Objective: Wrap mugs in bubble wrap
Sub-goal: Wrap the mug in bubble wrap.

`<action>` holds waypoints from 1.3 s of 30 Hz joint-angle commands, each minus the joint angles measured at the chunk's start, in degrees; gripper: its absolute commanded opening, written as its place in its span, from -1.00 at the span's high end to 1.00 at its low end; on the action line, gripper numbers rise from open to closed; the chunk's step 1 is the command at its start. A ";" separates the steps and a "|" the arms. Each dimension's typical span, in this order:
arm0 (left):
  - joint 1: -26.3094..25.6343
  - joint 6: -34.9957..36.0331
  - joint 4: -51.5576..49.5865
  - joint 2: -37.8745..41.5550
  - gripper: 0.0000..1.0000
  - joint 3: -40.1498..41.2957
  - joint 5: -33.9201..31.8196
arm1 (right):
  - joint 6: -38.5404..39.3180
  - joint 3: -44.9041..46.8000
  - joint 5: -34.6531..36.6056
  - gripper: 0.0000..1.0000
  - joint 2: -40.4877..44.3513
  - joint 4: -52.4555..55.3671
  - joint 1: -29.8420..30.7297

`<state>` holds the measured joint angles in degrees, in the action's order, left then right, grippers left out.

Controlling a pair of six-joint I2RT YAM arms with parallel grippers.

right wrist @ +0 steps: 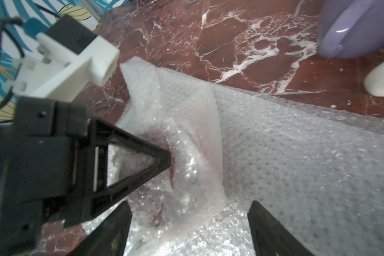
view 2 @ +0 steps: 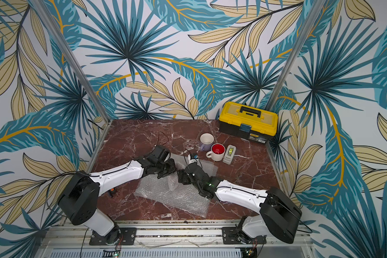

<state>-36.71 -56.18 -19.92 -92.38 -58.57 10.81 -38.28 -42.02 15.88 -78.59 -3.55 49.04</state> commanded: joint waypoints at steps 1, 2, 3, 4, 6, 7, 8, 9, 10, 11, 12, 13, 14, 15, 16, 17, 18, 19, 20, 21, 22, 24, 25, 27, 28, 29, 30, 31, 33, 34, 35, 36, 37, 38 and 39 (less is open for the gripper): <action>-0.19 0.61 -0.29 -1.50 0.65 -0.98 -0.27 | -3.53 -1.36 0.29 -0.66 0.80 2.44 -2.30; -0.21 0.77 -0.29 -1.34 0.59 -1.02 -0.31 | -4.25 -1.96 -0.49 -0.66 0.47 3.07 -2.74; -0.21 0.89 -0.28 -1.24 0.53 -1.02 -0.30 | -4.71 -2.56 -1.30 -0.66 0.16 3.53 -3.97; -0.21 1.03 -0.19 -1.01 0.48 -1.09 -0.32 | -5.00 -3.40 -2.88 -0.66 -0.42 3.91 -5.31; -0.27 1.08 0.16 -0.62 0.43 -0.94 -0.27 | -5.82 -5.26 -5.57 -0.66 -1.57 5.19 -7.14; -0.29 1.16 0.40 -0.44 0.42 -0.97 -0.21 | -6.12 -6.01 -7.22 -0.66 -2.11 5.36 -8.14; -0.29 1.29 0.68 -0.43 0.42 -1.07 -0.08 | -6.55 -6.59 -8.66 -0.66 -2.59 5.30 -9.19; -0.38 1.42 0.87 -0.43 0.42 -1.16 0.11 | -6.94 -6.90 -9.78 -0.66 -2.94 5.14 -9.88; -0.38 1.68 1.13 -0.43 0.43 -1.32 0.40 | -7.15 -7.33 -11.17 -0.66 -3.37 5.19 -10.87; -0.46 1.98 1.38 -0.43 0.44 -1.53 0.67 | -7.09 -7.92 -12.94 -0.66 -3.94 5.39 -11.80; -0.54 2.25 1.51 -0.46 0.44 -1.71 0.96 | -6.80 -8.64 -14.52 -0.66 -4.46 5.67 -12.39; -0.63 2.51 1.68 -0.53 0.44 -1.92 1.19 | -5.96 -9.67 -16.61 -0.66 -5.20 6.17 -13.00; -0.73 2.80 1.78 -0.57 0.39 -2.18 1.34 | -4.78 -10.80 -18.89 -0.66 -6.02 6.91 -13.47; -0.75 2.98 1.92 -0.61 0.33 -2.29 1.57 | -4.01 -12.03 -20.62 -0.66 -6.78 8.09 -13.88; -0.85 3.18 2.18 -0.61 0.28 -2.32 1.80 | -3.44 -13.25 -22.43 -0.66 -7.69 9.52 -14.41; -0.91 3.27 2.29 -0.60 0.24 -2.38 1.94 | -3.16 -14.22 -24.47 -0.66 -8.66 10.32 -15.01; -0.93 3.36 2.42 -0.52 0.17 -2.38 2.09 | -3.11 -14.82 -25.87 -0.66 -9.43 10.85 -15.53; -0.93 3.44 2.50 -0.46 0.10 -2.34 2.11 | -3.20 -15.47 -26.77 -0.66 -10.22 11.74 -16.12; -0.93 3.45 2.54 -0.44 0.07 -2.29 2.12 | -3.25 -16.03 -27.12 -0.66 -10.89 12.64 -16.57; -0.94 3.45 2.53 -0.39 0.07 -2.33 2.18 | -3.14 -16.60 -27.41 -0.66 -11.49 13.37 -16.91; -1.00 3.45 2.67 -0.37 0.07 -2.34 2.21 | -2.88 -17.34 -27.84 -0.66 -12.19 14.24 -17.27; -1.07 3.67 2.78 -0.17 0.23 -2.47 2.39 | -2.30 -19.01 -29.46 -0.66 -13.59 15.48 -17.90; -1.08 3.86 2.78 -0.10 0.28 -2.53 2.46 | -2.07 -20.13 -30.60 -0.66 -14.31 18.41 -18.20; -1.08 4.23 2.85 -0.09 0.35 -2.83 2.81 | -1.70 -21.87 -31.47 -0.66 -15.16 20.27 -18.65; -1.07 4.41 3.10 -0.13 0.35 -2.93 3.24 | -1.46 -22.34 -31.69 -0.66 -15.27 20.70 -18.85; -1.12 4.70 3.49 -0.04 0.36 -2.95 3.76 | -1.32 -22.70 -31.96 -0.66 -15.24 21.00 -19.04; -1.11 4.83 3.81 -0.01 0.37 -2.96 4.18 | -1.21 -22.84 -32.24 -0.66 -15.27 20.99 -19.23; -1.22 5.02 3.84 0.09 0.38 -2.96 4.45 | -0.97 -23.16 -32.84 -0.66 -15.36 21.01 -19.40; -1.30 5.39 3.85 0.05 0.40 -3.07 4.72 | -0.17 -24.19 -35.03 -0.66 -15.98 21.43 -19.59; -1.34 5.46 3.84 0.04 0.41 -3.12 4.80 | 0.40 -25.08 -36.48 -0.66 -16.57 21.99 -19.67; -1.33 5.51 3.84 0.10 0.41 -3.07 4.80 | 0.95 -25.73 -38.00 -0.67 -17.13 22.18 -19.62; -1.30 5.47 3.84 0.09 0.41 -3.09 4.90 | 1.31 -26.18 -39.16 -0.67 -17.65 22.22 -19.65; -1.31 5.56 3.84 0.05 0.42 -3.08 4.99 | 1.76 -26.94 -40.45 -0.67 -18.41 22.82 -19.60; -1.30 5.60 3.84 -0.06 0.43 -3.07 5.07 | 2.34 -27.79 -41.38 -0.67 -19.18 23.53 -19.66; -1.29 5.65 3.84 -0.09 0.43 -3.13 5.18 | 2.69 -28.51 -42.61 -0.68 -19.96 24.18 -19.63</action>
<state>-37.69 -51.79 -17.34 -92.38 -59.29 14.68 -38.13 -68.90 -21.74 -96.53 17.37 29.39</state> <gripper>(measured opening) 0.287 0.839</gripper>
